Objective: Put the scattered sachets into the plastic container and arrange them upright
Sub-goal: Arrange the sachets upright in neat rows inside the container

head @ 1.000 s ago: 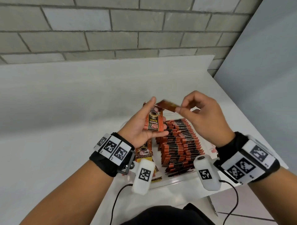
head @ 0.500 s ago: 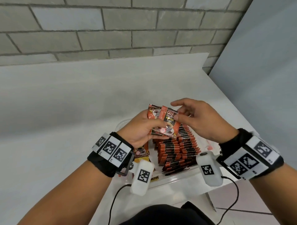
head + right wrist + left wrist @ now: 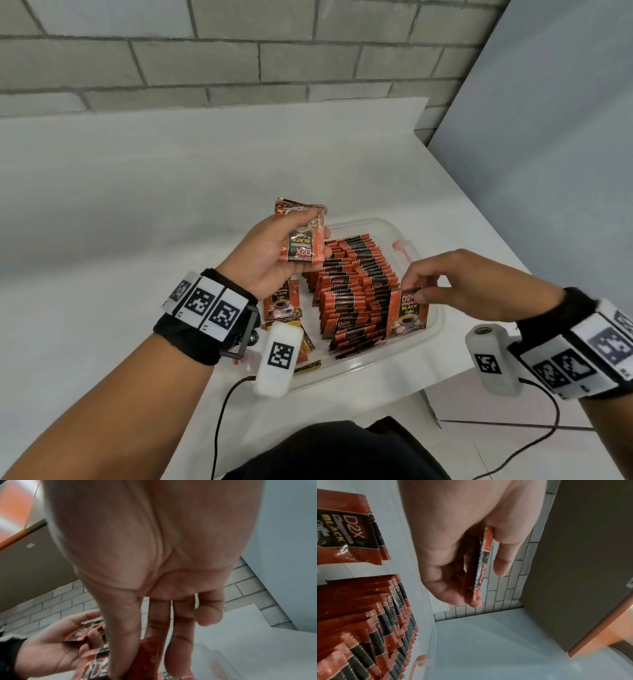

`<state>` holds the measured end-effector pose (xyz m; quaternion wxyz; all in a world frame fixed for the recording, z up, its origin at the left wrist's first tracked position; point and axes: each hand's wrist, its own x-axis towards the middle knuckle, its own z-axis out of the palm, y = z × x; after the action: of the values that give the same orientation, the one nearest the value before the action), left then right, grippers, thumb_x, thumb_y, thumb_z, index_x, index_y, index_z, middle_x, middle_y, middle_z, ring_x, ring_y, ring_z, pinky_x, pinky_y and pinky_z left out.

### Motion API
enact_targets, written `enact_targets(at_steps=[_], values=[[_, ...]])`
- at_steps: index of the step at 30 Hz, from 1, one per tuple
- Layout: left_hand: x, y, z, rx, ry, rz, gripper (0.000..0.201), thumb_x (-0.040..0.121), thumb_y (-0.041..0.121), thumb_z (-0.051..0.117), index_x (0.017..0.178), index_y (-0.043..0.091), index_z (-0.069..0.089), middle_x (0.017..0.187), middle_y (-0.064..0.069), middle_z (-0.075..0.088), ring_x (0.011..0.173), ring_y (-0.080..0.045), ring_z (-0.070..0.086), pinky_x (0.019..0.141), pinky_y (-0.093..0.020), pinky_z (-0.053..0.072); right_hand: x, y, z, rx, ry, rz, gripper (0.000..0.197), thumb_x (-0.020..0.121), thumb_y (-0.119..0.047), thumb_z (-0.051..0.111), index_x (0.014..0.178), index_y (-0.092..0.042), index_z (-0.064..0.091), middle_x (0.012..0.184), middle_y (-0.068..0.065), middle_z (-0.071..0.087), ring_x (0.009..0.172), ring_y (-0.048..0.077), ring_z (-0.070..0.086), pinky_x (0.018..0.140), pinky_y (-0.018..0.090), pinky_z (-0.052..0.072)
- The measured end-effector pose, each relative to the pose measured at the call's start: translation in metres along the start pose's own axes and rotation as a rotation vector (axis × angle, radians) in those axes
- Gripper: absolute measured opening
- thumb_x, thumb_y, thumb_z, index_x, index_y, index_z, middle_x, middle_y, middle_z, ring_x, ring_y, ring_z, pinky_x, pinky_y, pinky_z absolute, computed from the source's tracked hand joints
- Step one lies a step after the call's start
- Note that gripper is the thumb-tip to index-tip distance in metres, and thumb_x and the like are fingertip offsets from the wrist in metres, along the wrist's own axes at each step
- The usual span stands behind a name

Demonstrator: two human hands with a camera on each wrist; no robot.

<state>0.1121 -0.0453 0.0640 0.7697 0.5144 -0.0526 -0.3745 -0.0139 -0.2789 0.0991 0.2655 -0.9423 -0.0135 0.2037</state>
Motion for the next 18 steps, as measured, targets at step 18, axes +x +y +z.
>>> enact_targets(at_steps=[18], values=[[0.000,-0.008,0.005,0.012,0.029,-0.016,0.043,0.073,0.032,0.062,0.111,0.013,0.061,0.079,-0.004,0.072,0.066,-0.018,0.068,0.064,-0.031,0.053,0.010,0.005,0.043,-0.501,-0.007,-0.015,0.016,0.092,-0.023,0.056,0.098,-0.032,0.068,0.094,-0.015,0.066,0.088,0.006,0.059,0.085,0.025,0.039]])
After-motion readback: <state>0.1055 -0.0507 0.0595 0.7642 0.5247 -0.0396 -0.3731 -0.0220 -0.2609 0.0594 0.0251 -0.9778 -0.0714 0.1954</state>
